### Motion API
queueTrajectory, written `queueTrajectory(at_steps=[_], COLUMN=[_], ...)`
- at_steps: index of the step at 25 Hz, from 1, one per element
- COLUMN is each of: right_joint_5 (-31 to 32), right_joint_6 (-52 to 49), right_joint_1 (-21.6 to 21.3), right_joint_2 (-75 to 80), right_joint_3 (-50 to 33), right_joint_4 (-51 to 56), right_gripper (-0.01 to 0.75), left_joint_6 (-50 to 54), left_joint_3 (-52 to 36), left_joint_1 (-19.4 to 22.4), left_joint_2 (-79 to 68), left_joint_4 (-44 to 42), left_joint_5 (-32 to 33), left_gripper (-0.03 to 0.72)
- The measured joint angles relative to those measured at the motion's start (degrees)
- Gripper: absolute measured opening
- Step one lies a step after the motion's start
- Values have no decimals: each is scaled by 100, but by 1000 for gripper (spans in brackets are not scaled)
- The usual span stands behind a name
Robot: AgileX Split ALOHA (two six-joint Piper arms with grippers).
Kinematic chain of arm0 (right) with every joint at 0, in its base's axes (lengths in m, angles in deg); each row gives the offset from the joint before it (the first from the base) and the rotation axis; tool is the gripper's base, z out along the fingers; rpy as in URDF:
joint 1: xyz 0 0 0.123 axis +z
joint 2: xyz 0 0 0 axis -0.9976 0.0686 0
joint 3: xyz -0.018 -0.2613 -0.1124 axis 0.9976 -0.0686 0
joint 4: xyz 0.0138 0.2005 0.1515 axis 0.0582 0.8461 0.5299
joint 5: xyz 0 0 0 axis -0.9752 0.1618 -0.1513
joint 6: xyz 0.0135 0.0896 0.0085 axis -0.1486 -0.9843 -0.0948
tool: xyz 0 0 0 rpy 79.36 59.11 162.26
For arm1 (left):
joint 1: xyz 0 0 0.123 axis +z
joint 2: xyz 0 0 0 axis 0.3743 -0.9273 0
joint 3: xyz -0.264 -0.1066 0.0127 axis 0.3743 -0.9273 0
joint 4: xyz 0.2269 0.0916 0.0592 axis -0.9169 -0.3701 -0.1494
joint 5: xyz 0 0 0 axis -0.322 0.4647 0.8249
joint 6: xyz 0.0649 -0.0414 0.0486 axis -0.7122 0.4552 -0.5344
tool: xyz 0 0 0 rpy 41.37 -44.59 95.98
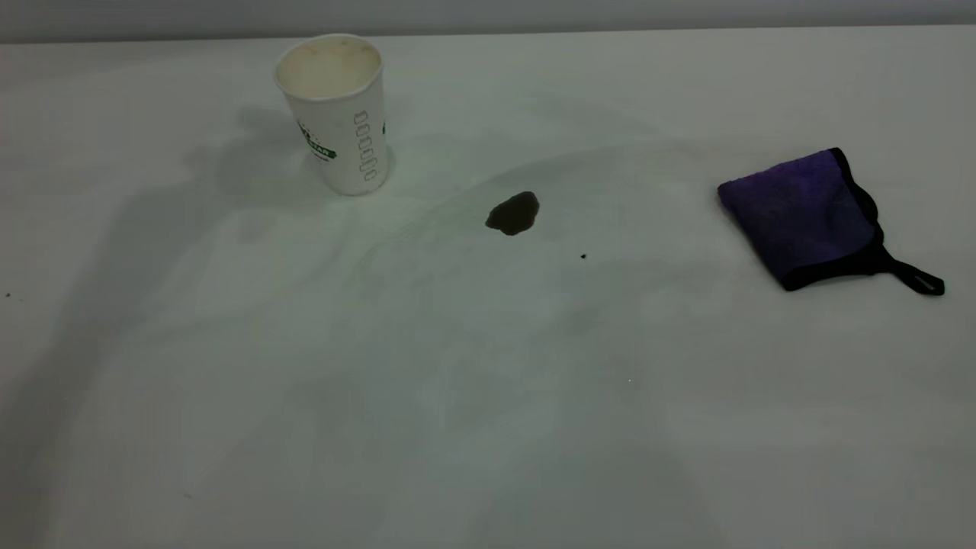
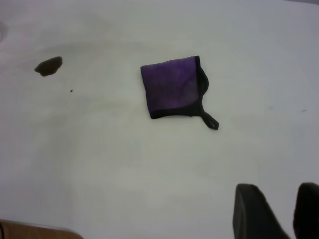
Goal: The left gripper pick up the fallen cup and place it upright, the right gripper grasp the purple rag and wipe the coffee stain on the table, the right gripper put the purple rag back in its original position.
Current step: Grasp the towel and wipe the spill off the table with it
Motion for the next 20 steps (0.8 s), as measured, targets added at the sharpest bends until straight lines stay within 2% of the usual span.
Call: queueTrajectory(at_steps=[4,6,11,20], right_joint_5=[0,0,0,0], right_joint_6=[0,0,0,0], right_joint_1=[0,0,0,0], right_joint_2=[0,0,0,0], right_joint_3=[0,0,0,0], right_joint_4=[0,0,0,0], right_gripper=[238,238,238,238], left_joint_6=[0,-6,293,438], left_joint_3=[0,-7,-275,-2437], left_joint_1=[11,11,18,18], left_joint_2=[1098,1562,2517,5101], left_joint_4=[-4,-26,-40,-40], left_joint_5=[1031,1314,1319,1319], left_gripper=[575,520,410,272])
